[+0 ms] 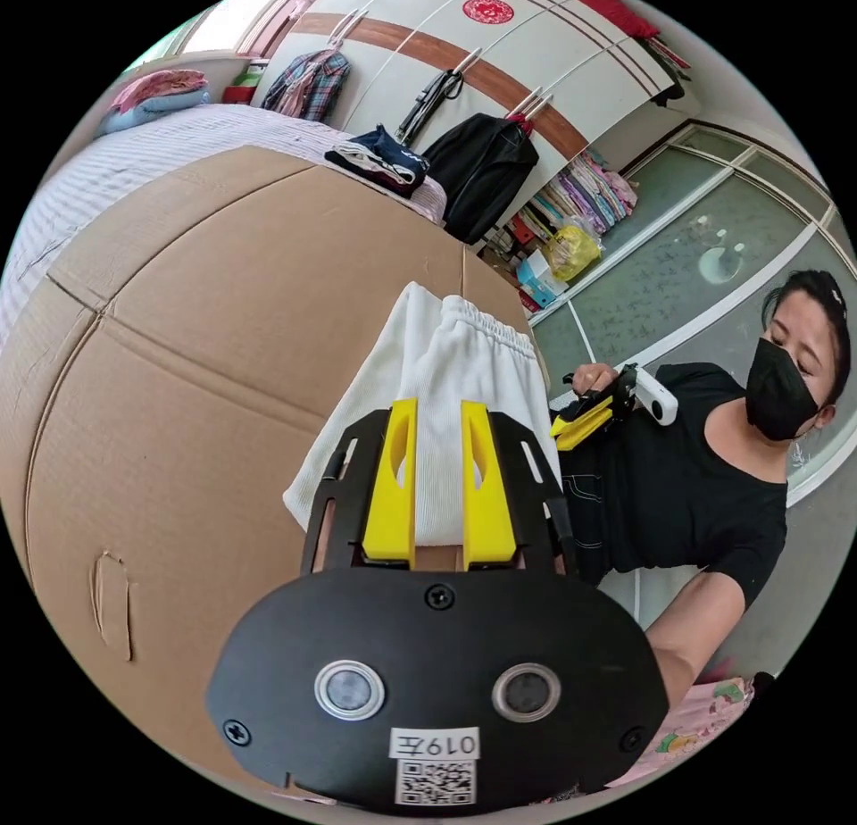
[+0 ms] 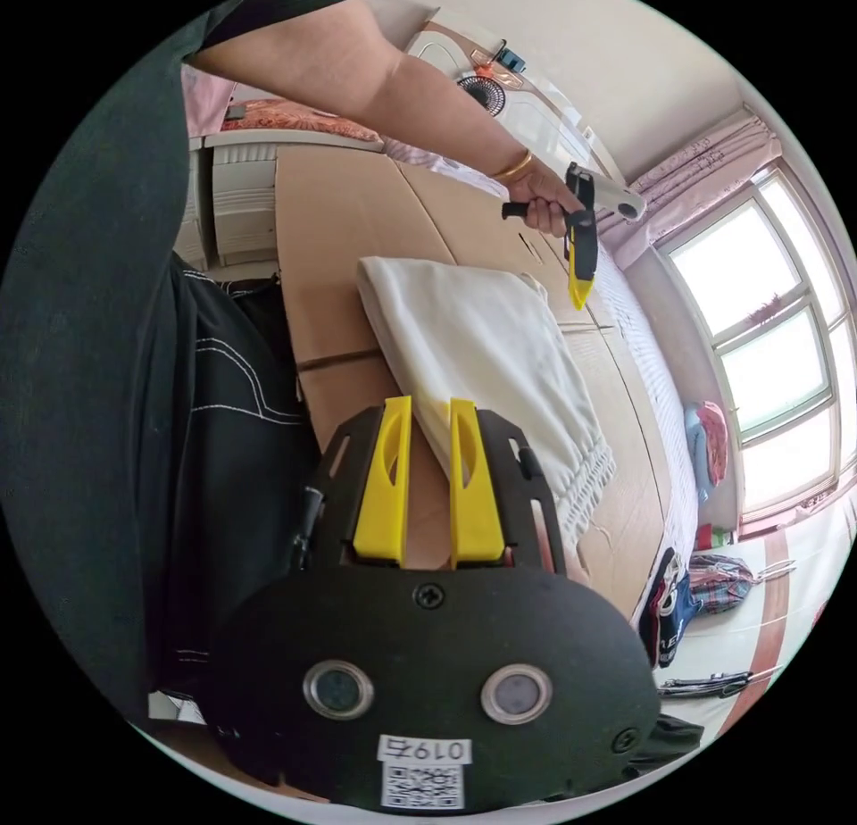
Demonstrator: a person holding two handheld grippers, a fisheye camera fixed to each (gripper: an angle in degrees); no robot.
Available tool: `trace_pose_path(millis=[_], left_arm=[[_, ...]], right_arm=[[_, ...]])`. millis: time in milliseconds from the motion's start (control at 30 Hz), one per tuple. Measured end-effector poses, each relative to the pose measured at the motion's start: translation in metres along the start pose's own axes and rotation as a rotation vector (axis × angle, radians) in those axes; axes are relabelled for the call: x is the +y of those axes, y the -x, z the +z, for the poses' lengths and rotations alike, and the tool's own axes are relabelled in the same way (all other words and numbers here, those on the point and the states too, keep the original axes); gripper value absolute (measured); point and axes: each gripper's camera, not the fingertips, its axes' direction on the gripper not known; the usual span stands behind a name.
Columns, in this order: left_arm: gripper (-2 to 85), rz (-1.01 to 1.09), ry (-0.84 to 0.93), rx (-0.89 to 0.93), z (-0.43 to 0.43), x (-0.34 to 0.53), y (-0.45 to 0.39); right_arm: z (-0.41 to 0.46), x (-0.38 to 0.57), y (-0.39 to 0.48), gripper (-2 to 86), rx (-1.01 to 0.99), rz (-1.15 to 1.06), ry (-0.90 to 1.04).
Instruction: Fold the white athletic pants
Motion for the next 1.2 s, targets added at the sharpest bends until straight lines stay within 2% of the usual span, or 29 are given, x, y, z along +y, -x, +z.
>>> trace_pose_path(millis=[200,433,600,800,1033,1200], left_arm=[[6.5,0.011,0.103,-0.013,0.049,-0.047,0.003],[2.1,0.006,0.185,-0.065,0.081,-0.078,0.007],[1.4,-0.04,0.172,-0.089,0.086,-0.088,0.017],[1.3,-0.001,0.188,-0.018,0.098,-0.106,0.01],[4.0,-0.002,0.083,0.033,0.098,-0.135,0.012],[5.2,0.025,0.119,0.06,0.121,-0.165,0.01]], right_arm=[[0.008,-0.008,0.019,6.8,0.075,-0.064,0.036],[0.007,-0.011,0.023,3.0,0.055,-0.053,0.028],[0.008,-0.012,0.03,2.2,0.055,-0.058,0.03],[0.001,-0.008,0.026,4.9,0.055,-0.036,0.01],[-0.005,0.011,0.023,6.4,0.127,-0.018,0.062],[-0.001,0.018,0.021,6.2,0.133,-0.011,0.079]])
